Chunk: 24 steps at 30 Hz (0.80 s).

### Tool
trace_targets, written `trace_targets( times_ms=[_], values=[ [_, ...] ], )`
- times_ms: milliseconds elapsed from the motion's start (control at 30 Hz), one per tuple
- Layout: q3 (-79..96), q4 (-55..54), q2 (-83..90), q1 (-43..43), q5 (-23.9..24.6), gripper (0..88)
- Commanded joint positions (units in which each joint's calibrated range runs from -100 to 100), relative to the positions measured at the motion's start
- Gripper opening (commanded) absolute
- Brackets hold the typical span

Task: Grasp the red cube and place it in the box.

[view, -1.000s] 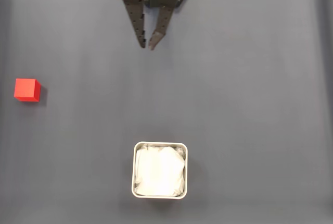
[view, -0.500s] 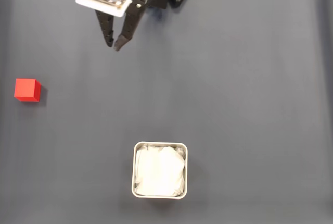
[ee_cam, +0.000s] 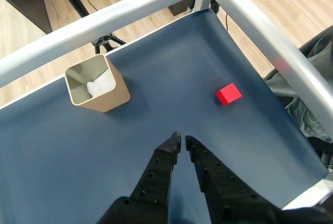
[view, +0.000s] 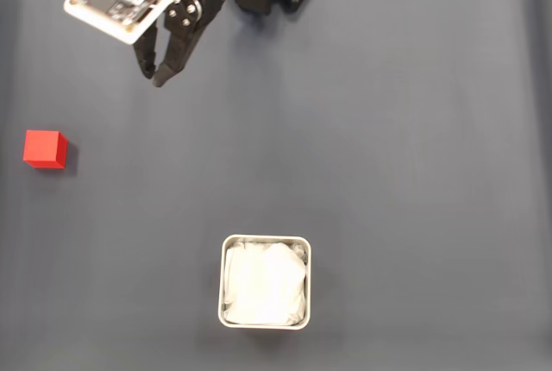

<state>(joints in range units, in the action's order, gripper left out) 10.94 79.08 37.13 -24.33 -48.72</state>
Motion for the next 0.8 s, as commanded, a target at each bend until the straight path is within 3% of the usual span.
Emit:
trace_targets(
  times_ms=[0,767],
  values=[
    [-2.36,-2.85,-0.73,-2.09,0.59,0.0],
    [-2.45,-10.22,-10.00,-9.47,0.68,2.6]
  ],
)
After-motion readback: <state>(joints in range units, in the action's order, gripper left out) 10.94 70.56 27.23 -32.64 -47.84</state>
